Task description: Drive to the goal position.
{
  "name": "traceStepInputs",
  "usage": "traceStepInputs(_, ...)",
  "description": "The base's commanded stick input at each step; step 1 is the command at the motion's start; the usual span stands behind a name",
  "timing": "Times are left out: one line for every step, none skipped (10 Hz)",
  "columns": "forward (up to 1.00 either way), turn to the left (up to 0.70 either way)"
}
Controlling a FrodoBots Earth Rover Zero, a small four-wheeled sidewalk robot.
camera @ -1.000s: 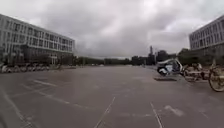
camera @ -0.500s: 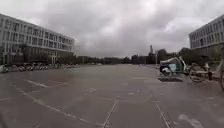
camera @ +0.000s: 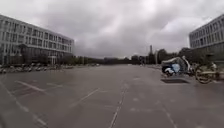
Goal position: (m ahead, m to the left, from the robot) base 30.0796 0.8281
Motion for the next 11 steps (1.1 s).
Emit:
traceStepInputs(0.70, 0.00)
traceStepInputs(0.70, 0.00)
traceStepInputs(0.70, 0.00)
traceStepInputs(0.70, 0.00)
traceStepInputs(0.70, 0.00)
traceStepInputs(0.70, 0.00)
traceStepInputs(0.70, 0.00)
traceStepInputs(0.70, 0.00)
traceStepInputs(0.70, 0.00)
traceStepInputs(0.70, 0.00)
traceStepInputs(0.70, 0.00)
